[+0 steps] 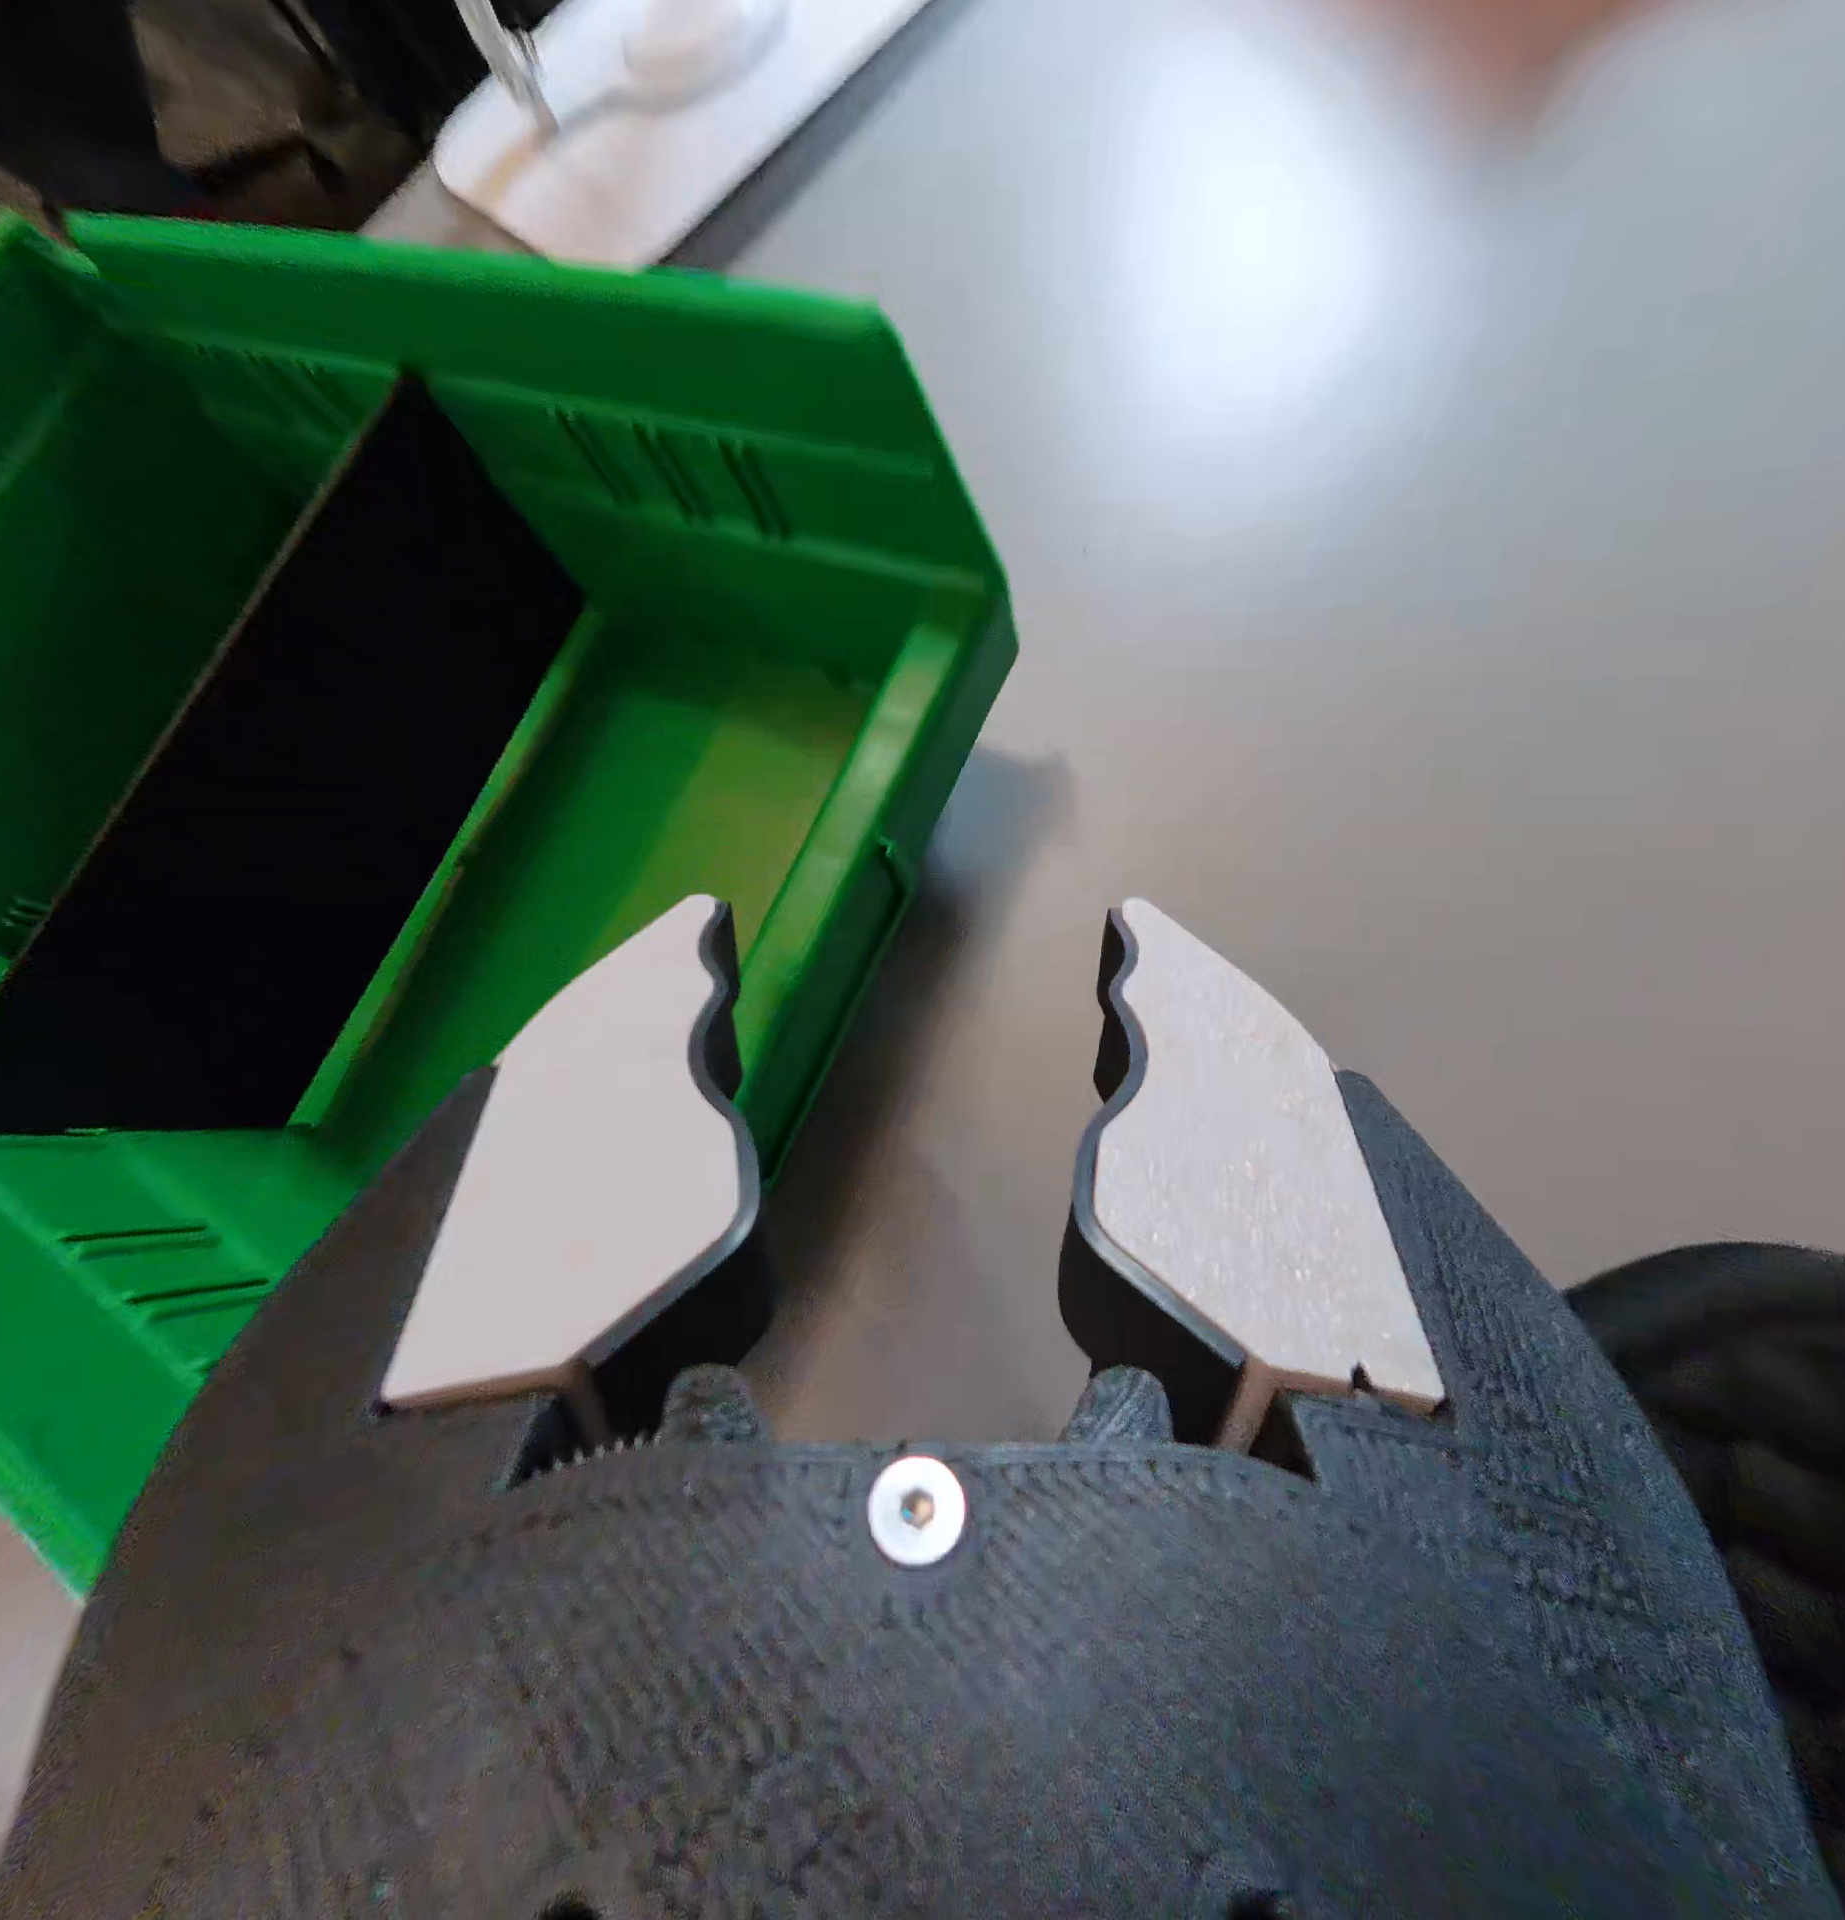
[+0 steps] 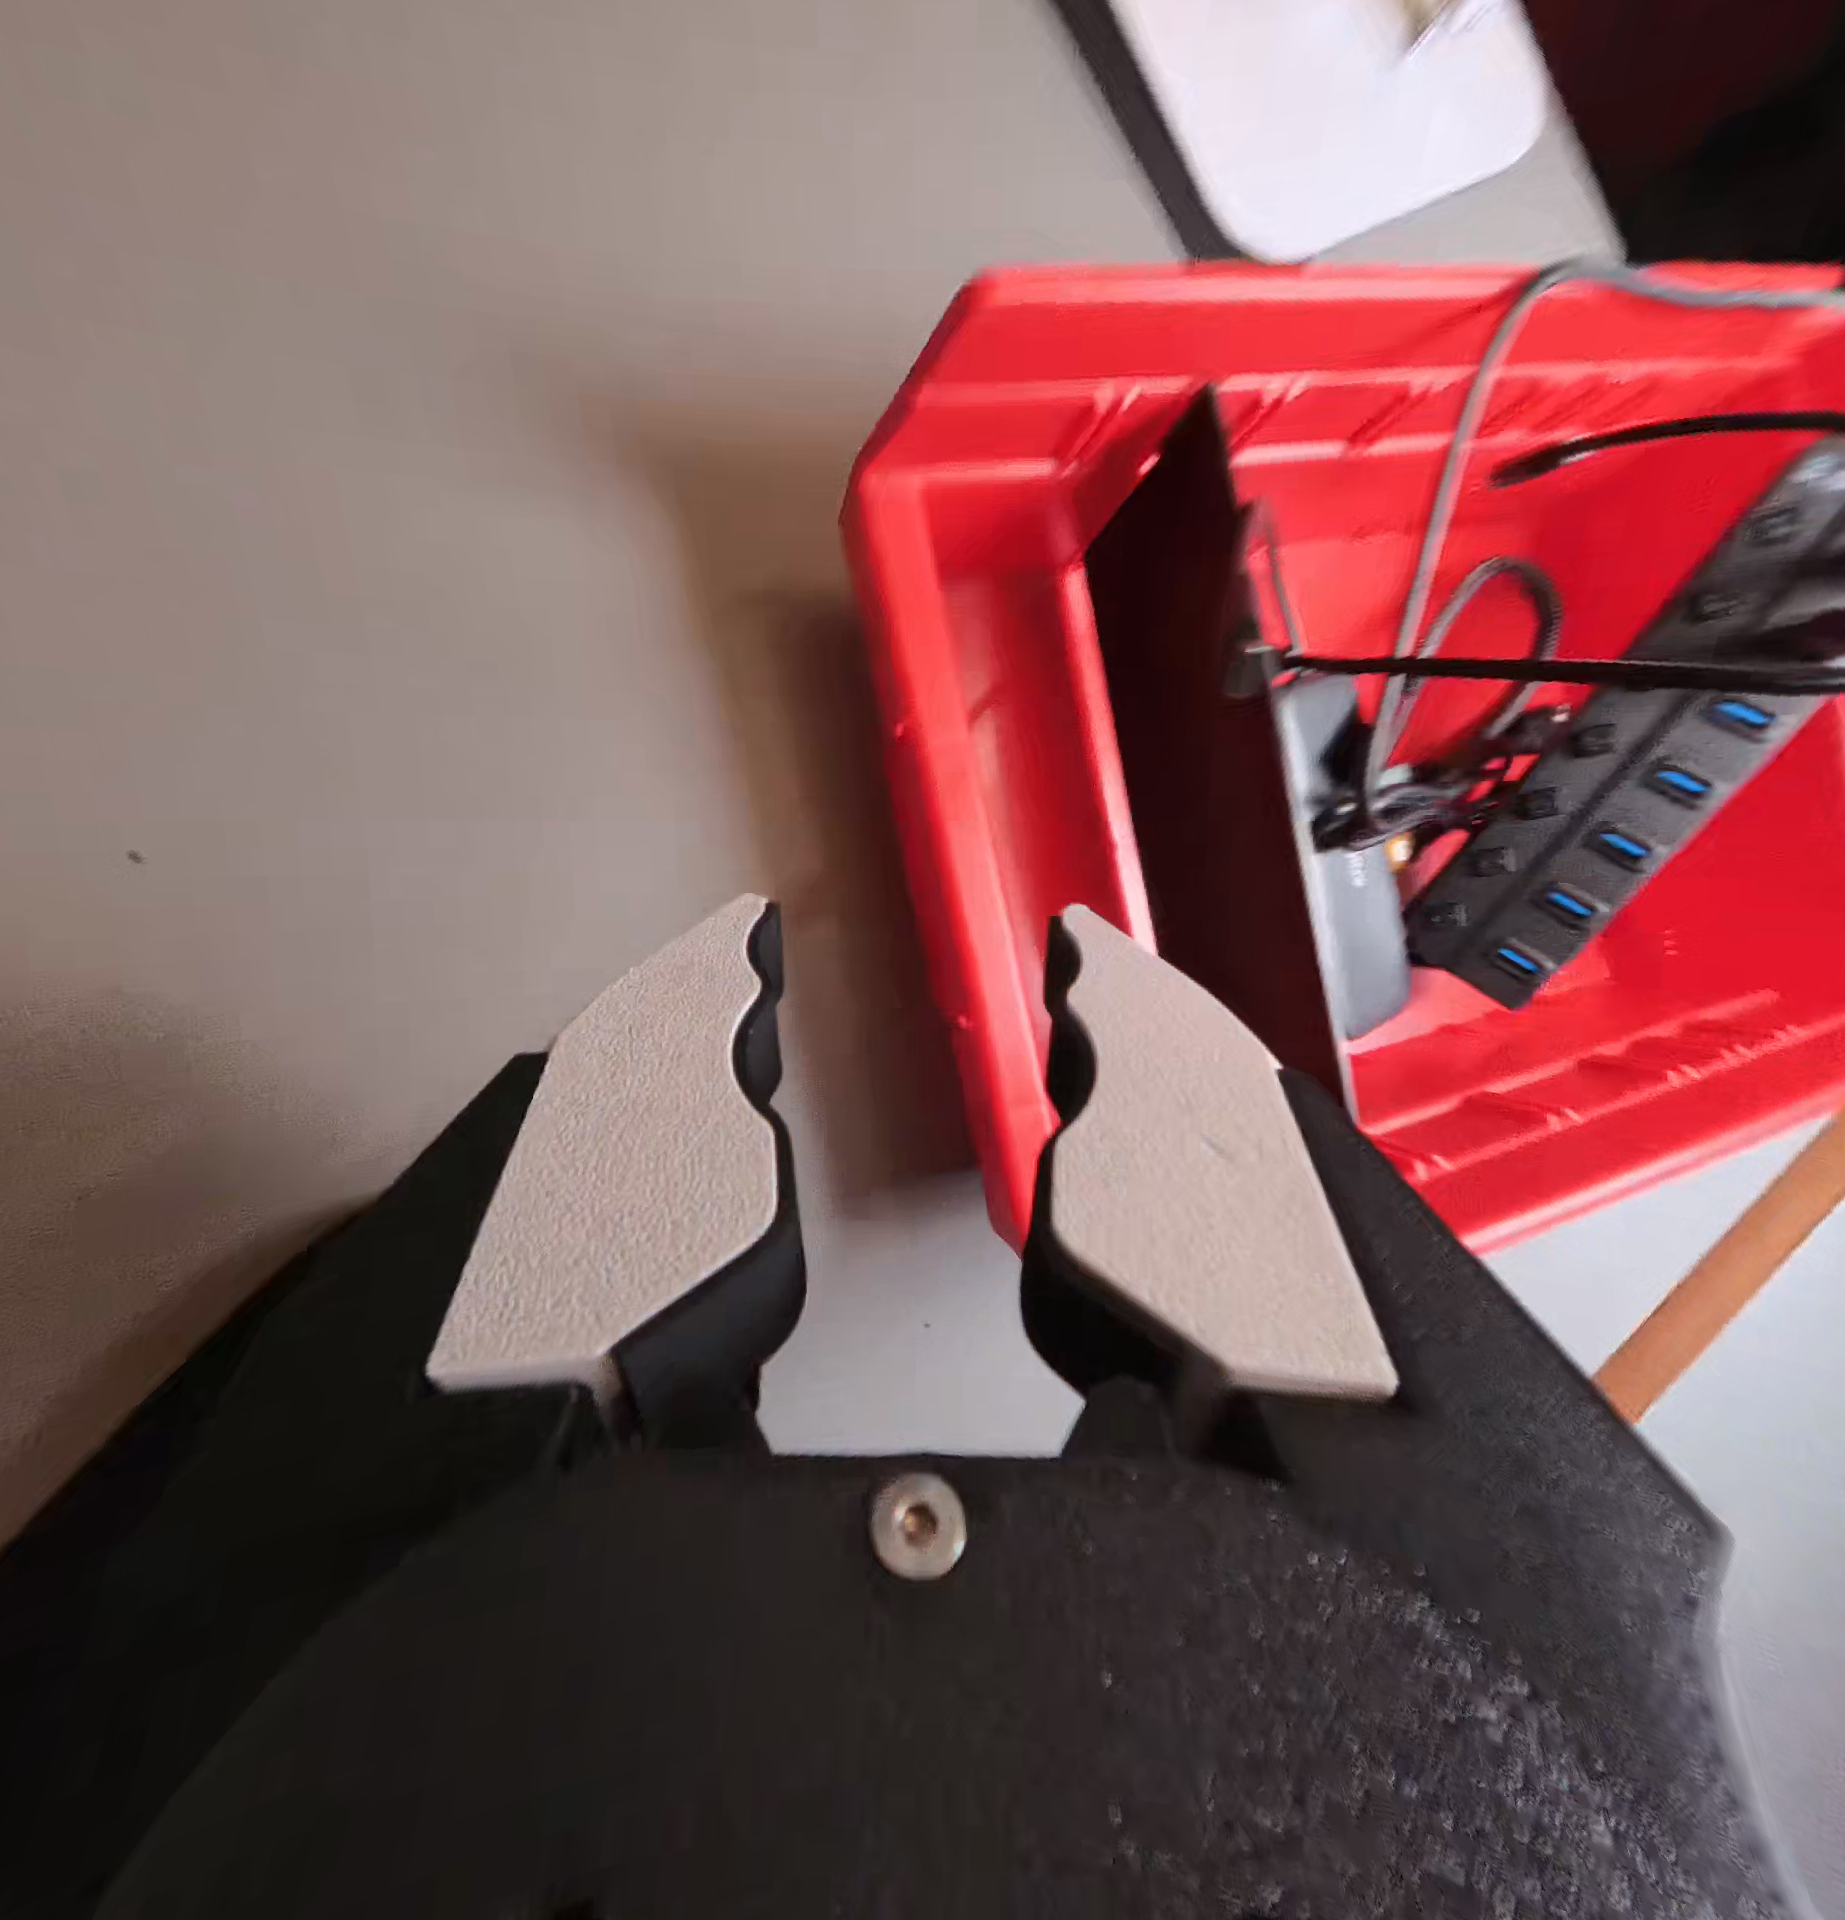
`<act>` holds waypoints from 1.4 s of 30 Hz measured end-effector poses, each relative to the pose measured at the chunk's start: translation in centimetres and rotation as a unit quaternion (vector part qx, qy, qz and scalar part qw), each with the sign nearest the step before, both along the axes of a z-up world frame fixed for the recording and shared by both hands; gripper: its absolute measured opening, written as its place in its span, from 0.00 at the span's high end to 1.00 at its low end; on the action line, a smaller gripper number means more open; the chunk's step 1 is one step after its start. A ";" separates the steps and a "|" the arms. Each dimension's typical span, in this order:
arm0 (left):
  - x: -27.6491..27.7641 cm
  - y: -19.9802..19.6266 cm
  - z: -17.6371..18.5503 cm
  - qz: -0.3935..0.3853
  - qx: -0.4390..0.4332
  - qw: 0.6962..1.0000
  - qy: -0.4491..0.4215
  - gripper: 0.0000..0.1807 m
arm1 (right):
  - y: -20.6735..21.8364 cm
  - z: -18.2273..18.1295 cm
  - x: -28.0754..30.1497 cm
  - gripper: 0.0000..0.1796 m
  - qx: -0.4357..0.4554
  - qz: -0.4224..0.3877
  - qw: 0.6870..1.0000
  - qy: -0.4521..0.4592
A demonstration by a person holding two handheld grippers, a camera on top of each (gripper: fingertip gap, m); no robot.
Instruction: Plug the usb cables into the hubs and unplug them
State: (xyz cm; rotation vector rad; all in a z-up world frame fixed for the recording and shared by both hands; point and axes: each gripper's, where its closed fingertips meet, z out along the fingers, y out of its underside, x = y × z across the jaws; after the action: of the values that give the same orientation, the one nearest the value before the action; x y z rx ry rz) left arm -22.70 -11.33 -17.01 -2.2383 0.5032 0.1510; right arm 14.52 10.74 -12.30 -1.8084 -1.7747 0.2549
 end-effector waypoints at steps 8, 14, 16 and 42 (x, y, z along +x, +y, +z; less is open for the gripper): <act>-3.2 2.8 -4.3 -0.026 -0.112 0.977 0.180 0.75 | 3.0 -8.6 -3.5 0.80 0.060 0.034 0.987 -0.147; -0.2 4.5 -4.3 -0.093 -0.066 0.967 0.229 0.83 | 1.0 -8.6 -4.4 0.84 0.101 0.073 0.981 -0.147; 1.8 4.6 -4.2 -0.117 -0.058 0.962 0.239 0.83 | -1.5 -8.6 -4.3 0.85 0.101 0.094 0.981 -0.139; 25.3 5.4 3.7 -0.160 0.082 0.958 -0.223 0.69 | -6.2 1.5 6.5 0.66 0.099 -0.276 0.897 0.331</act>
State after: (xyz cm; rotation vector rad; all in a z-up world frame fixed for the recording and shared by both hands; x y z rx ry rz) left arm 2.64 -5.95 -13.34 -1.9179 0.5687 -0.4547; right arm 21.03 4.51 -10.78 -1.7127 -0.7534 0.3826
